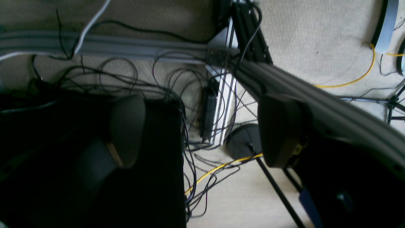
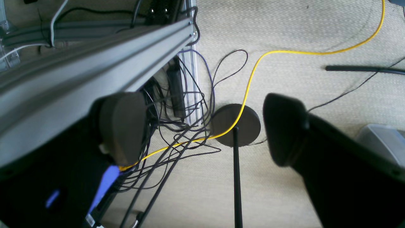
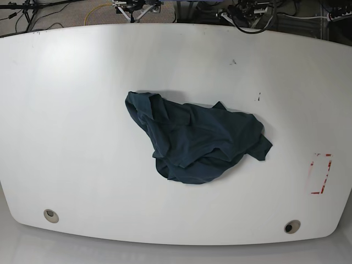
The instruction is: Fold the T-shirt properly
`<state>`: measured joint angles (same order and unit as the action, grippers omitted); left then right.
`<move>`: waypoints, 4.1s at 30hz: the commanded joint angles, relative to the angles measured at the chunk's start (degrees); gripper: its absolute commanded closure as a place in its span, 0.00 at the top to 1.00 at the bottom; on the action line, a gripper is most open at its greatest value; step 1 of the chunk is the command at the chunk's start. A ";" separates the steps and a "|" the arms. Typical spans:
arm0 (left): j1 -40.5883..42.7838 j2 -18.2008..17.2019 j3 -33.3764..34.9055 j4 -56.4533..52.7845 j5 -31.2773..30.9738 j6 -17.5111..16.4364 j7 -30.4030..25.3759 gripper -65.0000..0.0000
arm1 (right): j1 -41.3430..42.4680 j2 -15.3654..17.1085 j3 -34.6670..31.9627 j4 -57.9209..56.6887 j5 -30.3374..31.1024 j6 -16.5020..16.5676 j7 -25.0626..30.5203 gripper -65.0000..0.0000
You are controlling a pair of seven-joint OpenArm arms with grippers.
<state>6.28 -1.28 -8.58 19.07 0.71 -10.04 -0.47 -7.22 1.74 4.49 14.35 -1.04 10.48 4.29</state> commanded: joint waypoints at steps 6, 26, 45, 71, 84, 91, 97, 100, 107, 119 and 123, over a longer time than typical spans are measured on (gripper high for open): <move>-0.83 -0.31 -0.20 1.26 -0.04 -0.06 -0.12 0.80 | -0.03 0.11 0.17 0.24 0.33 0.25 -0.02 0.85; -0.92 -0.25 -0.16 2.08 -0.43 0.83 -0.14 0.79 | -0.57 -0.07 0.16 0.28 0.48 0.13 0.08 0.86; -1.42 -0.44 0.75 1.80 -0.62 0.56 -0.67 0.79 | -1.12 -0.07 0.06 0.18 0.53 0.07 0.12 0.85; 1.01 -0.69 0.54 9.06 -0.92 0.29 -0.66 0.78 | -2.09 0.00 -0.23 2.48 0.57 0.12 -0.04 0.85; 1.34 -1.14 0.35 9.35 -1.01 0.16 -0.47 0.78 | -2.41 -0.05 -0.42 3.14 0.90 0.12 0.07 0.85; 3.43 -2.72 1.06 8.93 -0.40 0.59 -0.01 0.79 | -1.79 -0.64 -0.23 7.41 0.12 -0.06 -0.21 0.86; 3.43 -2.81 1.06 8.93 -0.67 0.59 -0.01 0.79 | -2.84 -0.64 -0.23 11.01 0.12 -0.06 -3.28 0.86; 3.52 -2.81 1.06 8.93 -0.67 0.59 -0.10 0.79 | -3.02 -0.64 -0.23 11.89 0.12 -0.06 -3.55 0.86; 3.78 -2.81 1.06 8.93 -0.75 0.59 -0.19 0.79 | -3.19 -0.64 -0.23 11.98 0.20 -0.06 -3.55 0.86; 7.91 -2.90 0.97 12.36 -0.84 0.59 -2.65 0.79 | -8.38 -0.64 0.12 12.60 0.29 -0.15 0.14 0.86; 9.85 -2.90 0.89 14.47 -0.84 0.59 -2.56 0.79 | -10.14 -0.64 0.12 12.60 0.29 -0.15 1.82 0.86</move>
<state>15.22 -4.01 -7.51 31.99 0.01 -9.43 -2.61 -16.51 0.95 4.54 26.79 -1.04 10.31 4.97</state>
